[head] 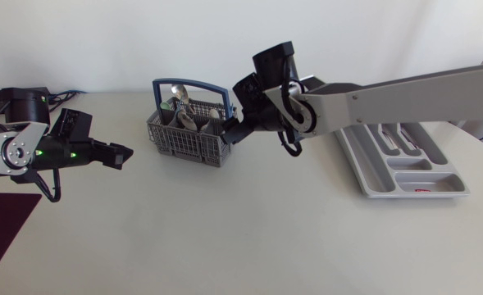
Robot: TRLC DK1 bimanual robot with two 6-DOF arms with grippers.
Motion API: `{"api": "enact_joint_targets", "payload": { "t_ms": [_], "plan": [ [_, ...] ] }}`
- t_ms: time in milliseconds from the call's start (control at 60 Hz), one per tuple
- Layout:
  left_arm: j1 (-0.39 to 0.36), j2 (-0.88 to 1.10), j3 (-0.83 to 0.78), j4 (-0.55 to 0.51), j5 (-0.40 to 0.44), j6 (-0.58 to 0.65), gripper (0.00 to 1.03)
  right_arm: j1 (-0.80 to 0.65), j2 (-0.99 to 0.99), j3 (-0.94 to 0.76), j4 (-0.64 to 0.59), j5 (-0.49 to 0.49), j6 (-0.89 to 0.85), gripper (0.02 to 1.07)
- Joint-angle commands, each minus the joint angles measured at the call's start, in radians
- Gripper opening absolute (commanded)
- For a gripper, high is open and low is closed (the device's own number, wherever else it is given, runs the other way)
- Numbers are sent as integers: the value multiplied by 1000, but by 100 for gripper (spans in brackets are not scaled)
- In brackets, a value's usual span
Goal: Sort the cutlery from the basket into the organizer compartments.
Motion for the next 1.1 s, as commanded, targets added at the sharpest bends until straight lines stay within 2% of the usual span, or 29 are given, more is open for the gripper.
{"api": "enact_joint_targets", "payload": {
  "t_ms": [0,117,233,367,450,550,633,683,750,833,867,1083],
  "plan": [
    [1,11,2,27,10,14,96,-28,41,70,8,-29,-14,78],
    [0,16,-11,66,12,13,96,-32,96,141,5,-44,-30,78],
    [4,24,-18,84,16,13,96,-31,156,202,1,-79,-31,67],
    [12,44,-19,95,36,13,96,-26,205,257,-5,-79,-42,64],
    [15,50,-24,104,38,14,96,-25,229,288,-5,-75,-45,59],
    [18,53,-30,110,42,14,96,-23,258,322,-5,-69,-50,48],
    [18,54,-36,118,44,14,96,-17,281,342,-2,-67,-57,46],
    [18,54,-41,125,44,13,96,-16,295,355,-3,-67,-60,38],
    [18,54,-42,127,44,13,96,-11,306,365,-2,-67,-62,34],
    [18,54,-45,132,44,11,96,-2,312,365,8,-75,-71,14],
    [18,54,-47,133,46,11,96,0,311,361,14,-76,-73,10],
    [20,53,-54,135,56,10,96,0,295,338,-3,-90,-67,8]
  ]
}}
